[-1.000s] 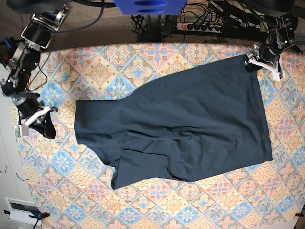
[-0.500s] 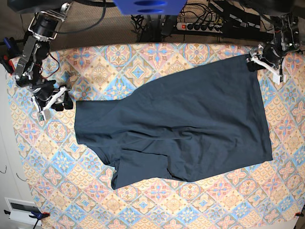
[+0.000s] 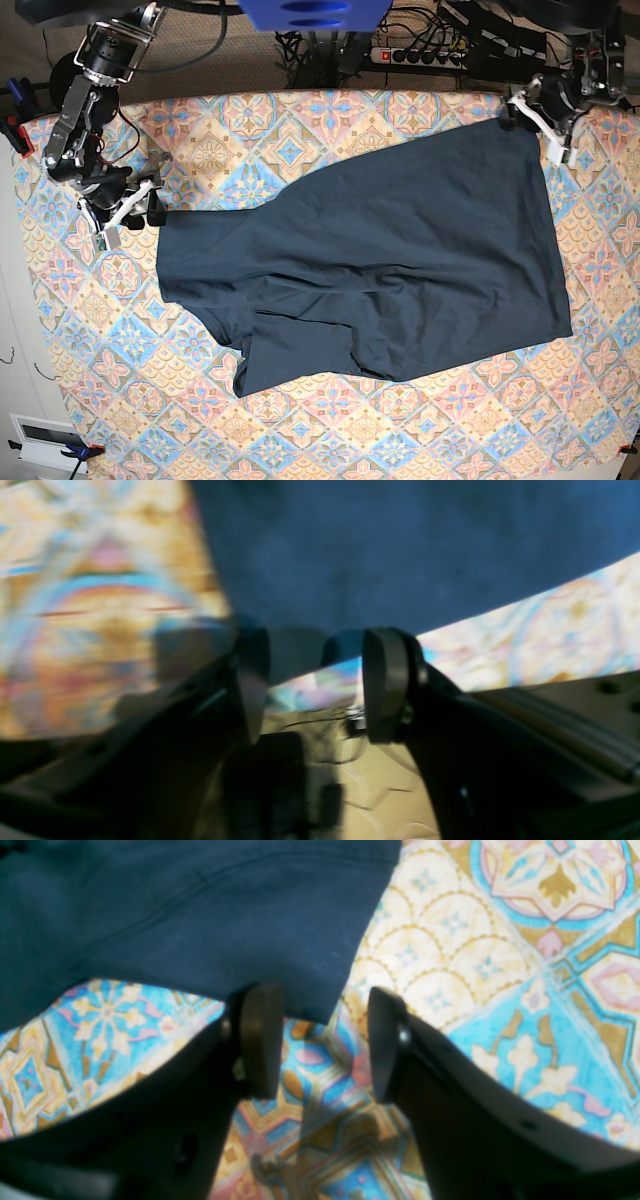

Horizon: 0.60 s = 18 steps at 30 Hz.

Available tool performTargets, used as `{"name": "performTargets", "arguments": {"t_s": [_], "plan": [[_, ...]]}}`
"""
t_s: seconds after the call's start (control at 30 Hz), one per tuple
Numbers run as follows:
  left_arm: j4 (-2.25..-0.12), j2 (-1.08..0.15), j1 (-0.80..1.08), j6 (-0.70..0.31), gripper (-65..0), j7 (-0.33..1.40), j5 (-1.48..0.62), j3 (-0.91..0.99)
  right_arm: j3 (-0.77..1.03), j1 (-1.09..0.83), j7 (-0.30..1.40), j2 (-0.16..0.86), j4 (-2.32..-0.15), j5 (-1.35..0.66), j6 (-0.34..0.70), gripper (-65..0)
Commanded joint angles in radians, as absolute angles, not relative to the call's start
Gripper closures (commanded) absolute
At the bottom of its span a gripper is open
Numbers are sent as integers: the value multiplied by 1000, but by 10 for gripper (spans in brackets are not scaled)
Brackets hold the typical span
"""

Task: Layout the t-shirt on the table in an organized manner, then fold the t-shirt properly
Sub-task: 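Hold both shirt corners and tug them apart to smooth the shirt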

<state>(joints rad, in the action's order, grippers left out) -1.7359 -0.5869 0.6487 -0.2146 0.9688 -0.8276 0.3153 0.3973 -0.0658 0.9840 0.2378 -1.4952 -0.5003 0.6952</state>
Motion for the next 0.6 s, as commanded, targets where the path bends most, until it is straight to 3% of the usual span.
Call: {"name": "performTargets", "arguments": {"t_s": [0.0, 0.37, 0.57], "plan": [[-1742, -608, 657, -213, -296, 964, -828, 326, 403, -51, 963, 254, -1512, -516, 698, -268], [-1738, -567, 671, -213, -295, 964, -837, 337, 403, -51, 963, 254, -1512, -516, 698, -268], [-1742, -530, 710, -214, -295, 963, -932, 492, 401, -51, 963, 254, -1512, -518, 698, -268]]}}
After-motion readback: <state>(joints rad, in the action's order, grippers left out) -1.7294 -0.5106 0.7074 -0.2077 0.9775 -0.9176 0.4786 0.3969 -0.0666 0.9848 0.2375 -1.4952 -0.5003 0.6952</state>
